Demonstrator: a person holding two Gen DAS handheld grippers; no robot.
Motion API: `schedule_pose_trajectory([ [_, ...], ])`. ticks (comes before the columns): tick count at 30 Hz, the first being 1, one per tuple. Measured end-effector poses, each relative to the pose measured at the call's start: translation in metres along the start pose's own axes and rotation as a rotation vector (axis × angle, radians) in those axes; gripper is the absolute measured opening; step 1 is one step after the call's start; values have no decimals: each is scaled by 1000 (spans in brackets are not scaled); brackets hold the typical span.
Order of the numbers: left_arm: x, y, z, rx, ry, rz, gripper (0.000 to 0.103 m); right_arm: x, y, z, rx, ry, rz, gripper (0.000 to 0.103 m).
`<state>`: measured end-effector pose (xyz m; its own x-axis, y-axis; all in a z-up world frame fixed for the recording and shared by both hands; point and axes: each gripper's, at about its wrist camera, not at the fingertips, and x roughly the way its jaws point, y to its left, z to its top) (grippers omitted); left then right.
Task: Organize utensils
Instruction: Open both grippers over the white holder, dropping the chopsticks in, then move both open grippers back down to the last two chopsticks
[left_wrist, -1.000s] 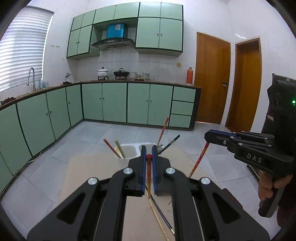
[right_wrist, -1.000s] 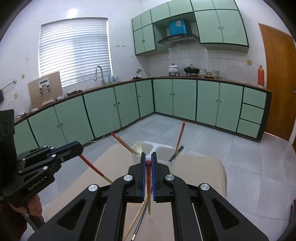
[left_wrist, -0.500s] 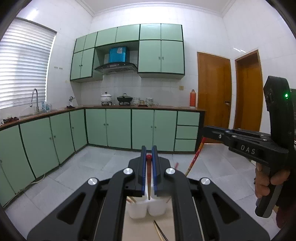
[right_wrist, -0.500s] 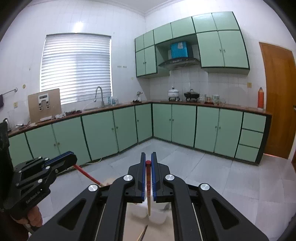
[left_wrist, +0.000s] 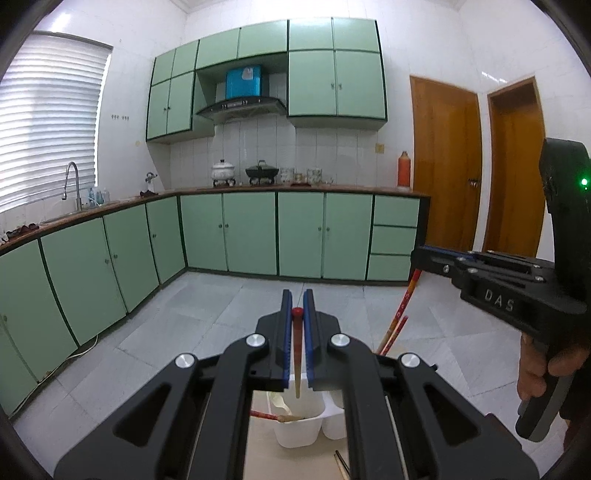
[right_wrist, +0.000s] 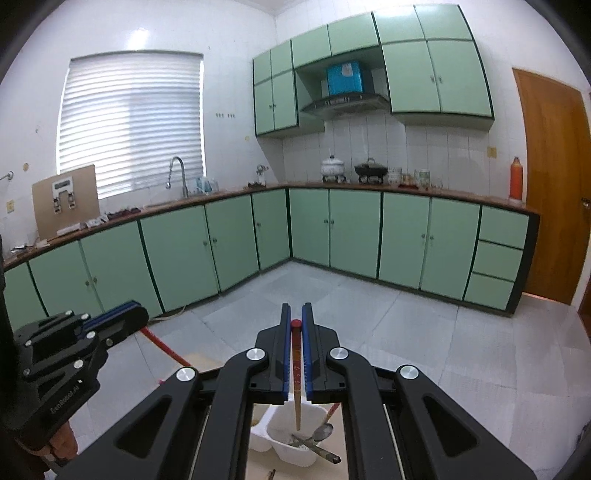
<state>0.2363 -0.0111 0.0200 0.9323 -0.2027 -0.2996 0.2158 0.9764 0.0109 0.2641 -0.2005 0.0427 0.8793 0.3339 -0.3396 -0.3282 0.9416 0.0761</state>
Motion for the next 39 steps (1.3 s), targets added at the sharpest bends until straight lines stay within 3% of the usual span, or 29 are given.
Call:
schedule_pose_trajectory([
  [9, 29, 6, -22, 3, 81, -1, 10, 17, -9, -22, 14, 74, 9, 7],
  [11, 25, 8, -25, -6, 80, 4, 33, 12, -10, -22, 17, 63, -1, 10],
  [15, 10, 11, -21, -19, 41, 9, 43, -7, -14, -17, 30, 11, -22, 24],
  [20, -22, 11, -13, -28, -33, 31, 65, -36, -18, -14, 52, -52, -43, 39],
  [26, -58, 8, -22, -45, -85, 46, 80, -76, -17, -34, 72, -99, -58, 57],
  [32, -89, -2, -51, -65, -90, 50, 87, -101, -10, -71, 98, -88, -61, 70],
  [39, -107, -13, -90, -50, -59, 57, 92, -120, 1, -118, 128, -51, -94, 94],
])
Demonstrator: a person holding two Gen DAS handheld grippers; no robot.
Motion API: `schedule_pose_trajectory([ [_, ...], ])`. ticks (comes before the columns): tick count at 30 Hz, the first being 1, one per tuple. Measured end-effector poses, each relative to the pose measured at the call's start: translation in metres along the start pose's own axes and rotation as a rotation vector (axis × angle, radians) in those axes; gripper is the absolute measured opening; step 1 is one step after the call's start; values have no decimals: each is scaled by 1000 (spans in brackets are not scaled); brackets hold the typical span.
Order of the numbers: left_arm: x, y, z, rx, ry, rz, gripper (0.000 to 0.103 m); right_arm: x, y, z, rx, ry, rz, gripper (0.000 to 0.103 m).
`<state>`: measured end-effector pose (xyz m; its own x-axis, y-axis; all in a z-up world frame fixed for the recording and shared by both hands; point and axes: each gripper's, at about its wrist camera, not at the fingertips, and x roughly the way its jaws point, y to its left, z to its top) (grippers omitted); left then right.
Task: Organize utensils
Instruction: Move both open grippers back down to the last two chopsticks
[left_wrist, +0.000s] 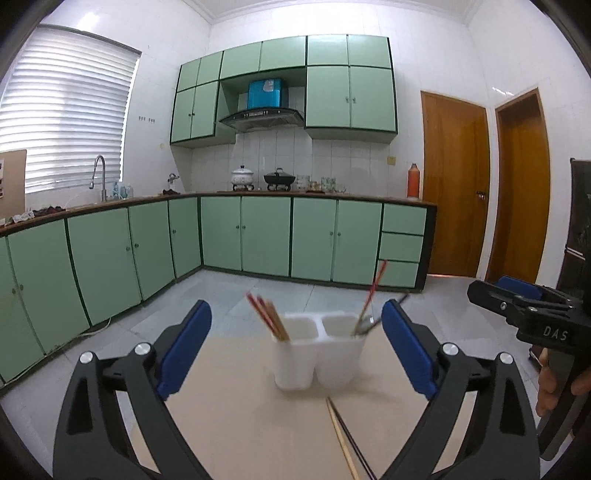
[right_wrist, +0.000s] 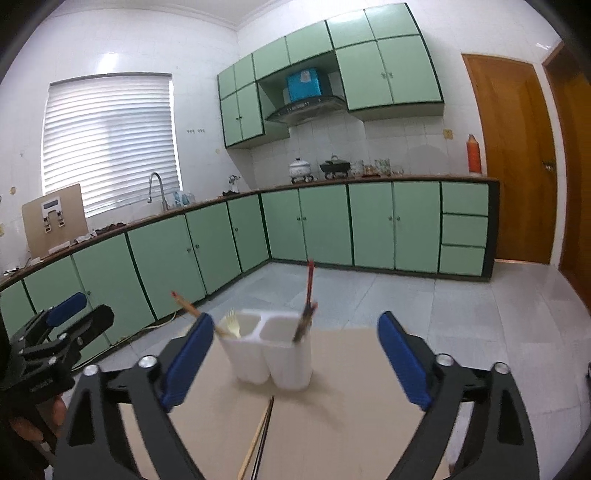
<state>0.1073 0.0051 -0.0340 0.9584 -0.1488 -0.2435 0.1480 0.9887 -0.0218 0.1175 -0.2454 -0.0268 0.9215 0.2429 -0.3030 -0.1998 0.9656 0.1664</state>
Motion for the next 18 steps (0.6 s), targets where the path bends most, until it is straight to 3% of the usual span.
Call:
schedule_pose_trajectory([
  [14, -21, -10, -94, 24, 113, 1, 93, -17, -1, -75, 21, 84, -38, 97],
  [18, -24, -6, -111, 17, 141, 14, 93, -19, 4, -96, 21, 116, -42, 93],
])
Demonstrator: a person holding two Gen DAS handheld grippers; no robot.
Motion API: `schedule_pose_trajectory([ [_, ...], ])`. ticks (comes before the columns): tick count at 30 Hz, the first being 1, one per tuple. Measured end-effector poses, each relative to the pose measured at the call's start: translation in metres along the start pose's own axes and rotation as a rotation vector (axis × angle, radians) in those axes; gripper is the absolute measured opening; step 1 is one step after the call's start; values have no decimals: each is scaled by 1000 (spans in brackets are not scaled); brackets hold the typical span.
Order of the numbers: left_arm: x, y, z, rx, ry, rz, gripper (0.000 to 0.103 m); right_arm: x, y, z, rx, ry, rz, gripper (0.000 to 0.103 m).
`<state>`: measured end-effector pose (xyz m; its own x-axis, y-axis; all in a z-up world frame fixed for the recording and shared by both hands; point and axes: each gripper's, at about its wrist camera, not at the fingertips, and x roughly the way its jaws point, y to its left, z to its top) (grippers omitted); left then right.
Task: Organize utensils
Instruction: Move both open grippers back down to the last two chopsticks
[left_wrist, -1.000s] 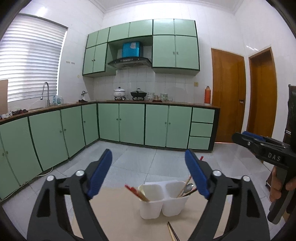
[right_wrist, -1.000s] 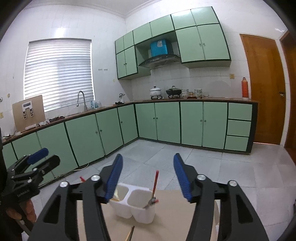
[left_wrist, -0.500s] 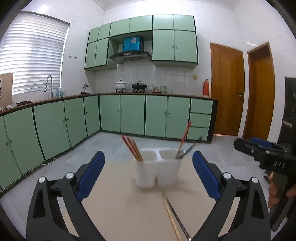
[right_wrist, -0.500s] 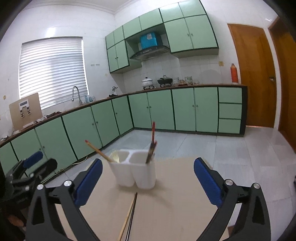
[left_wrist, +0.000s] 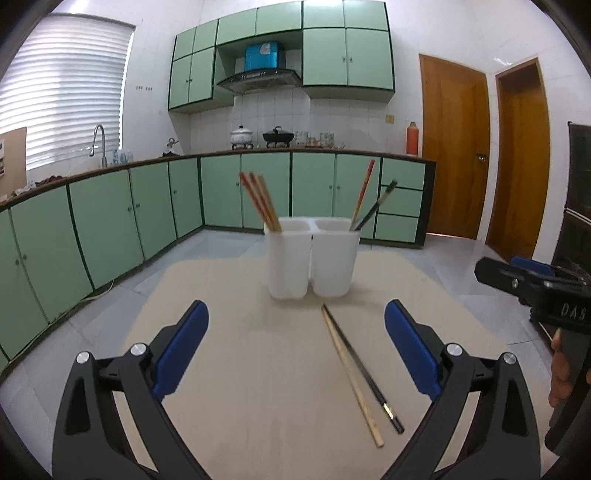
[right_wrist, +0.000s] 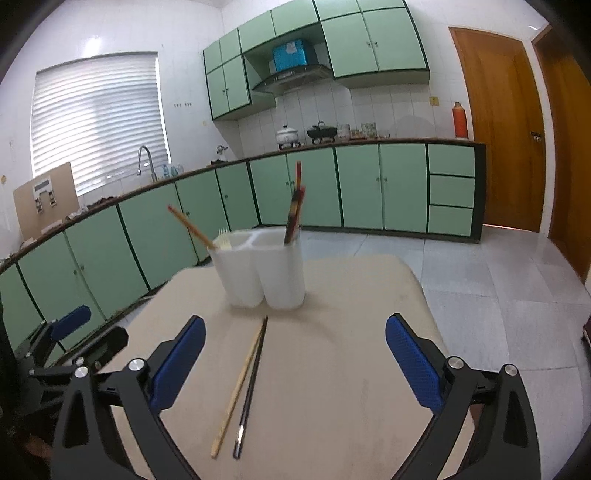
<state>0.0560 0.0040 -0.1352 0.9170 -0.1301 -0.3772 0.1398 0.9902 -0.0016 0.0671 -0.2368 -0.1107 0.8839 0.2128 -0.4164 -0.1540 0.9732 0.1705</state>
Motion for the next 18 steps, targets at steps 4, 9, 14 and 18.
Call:
schedule_pose_trajectory([
  [4, 1, 4, -14, -6, 32, 11, 93, 3, 4, -20, -8, 29, -13, 87],
  [9, 5, 7, -29, -15, 78, 12, 93, 8, 12, -48, -15, 76, -16, 81],
  [14, 10, 13, -44, -22, 139, 24, 93, 19, 31, -75, -45, 156, 5, 72],
  [18, 13, 22, -53, -50, 178, 43, 93, 29, 42, -90, -72, 211, 12, 58],
])
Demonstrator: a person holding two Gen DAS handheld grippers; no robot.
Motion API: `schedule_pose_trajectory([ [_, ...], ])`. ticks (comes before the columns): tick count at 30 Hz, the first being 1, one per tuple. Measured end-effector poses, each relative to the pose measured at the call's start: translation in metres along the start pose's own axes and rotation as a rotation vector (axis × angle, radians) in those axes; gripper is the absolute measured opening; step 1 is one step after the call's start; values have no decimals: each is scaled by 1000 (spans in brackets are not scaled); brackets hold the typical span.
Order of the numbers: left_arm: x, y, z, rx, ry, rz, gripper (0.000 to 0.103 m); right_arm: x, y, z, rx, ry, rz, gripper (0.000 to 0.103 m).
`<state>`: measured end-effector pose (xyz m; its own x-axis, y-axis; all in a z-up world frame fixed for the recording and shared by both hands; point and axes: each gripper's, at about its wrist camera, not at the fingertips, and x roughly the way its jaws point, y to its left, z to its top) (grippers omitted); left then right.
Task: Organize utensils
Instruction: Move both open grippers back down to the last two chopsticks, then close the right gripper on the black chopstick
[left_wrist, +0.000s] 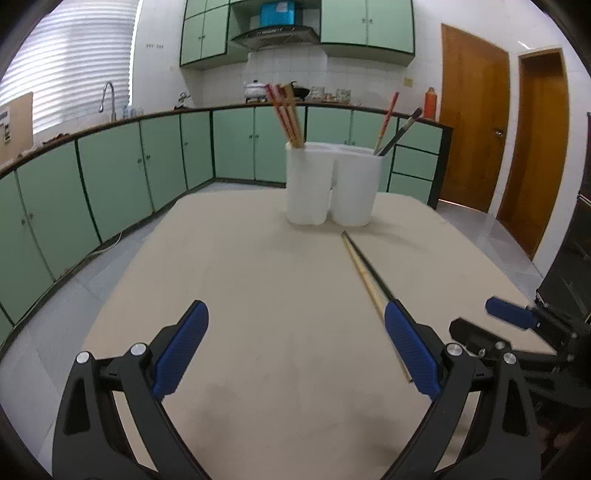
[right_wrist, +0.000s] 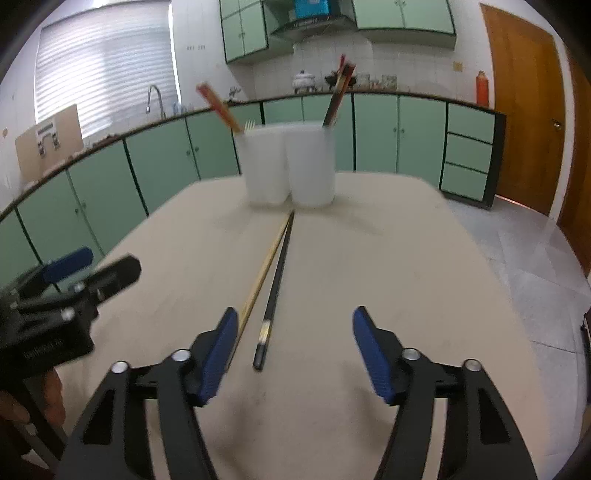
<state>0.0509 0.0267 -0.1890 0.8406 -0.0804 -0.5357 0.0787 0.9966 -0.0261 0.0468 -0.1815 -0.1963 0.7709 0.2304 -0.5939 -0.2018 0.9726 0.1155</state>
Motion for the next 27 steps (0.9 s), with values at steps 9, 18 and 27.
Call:
schedule_pose_trajectory([
  [9, 5, -3, -14, 22, 48, 19, 93, 13, 4, -12, 23, 48, -12, 41],
  [18, 9, -1, -19, 0, 61, 22, 93, 21, 16, -14, 1, 73, -10, 30],
  [27, 11, 0, -19, -13, 58, 17, 93, 30, 21, -13, -5, 100, -19, 17],
])
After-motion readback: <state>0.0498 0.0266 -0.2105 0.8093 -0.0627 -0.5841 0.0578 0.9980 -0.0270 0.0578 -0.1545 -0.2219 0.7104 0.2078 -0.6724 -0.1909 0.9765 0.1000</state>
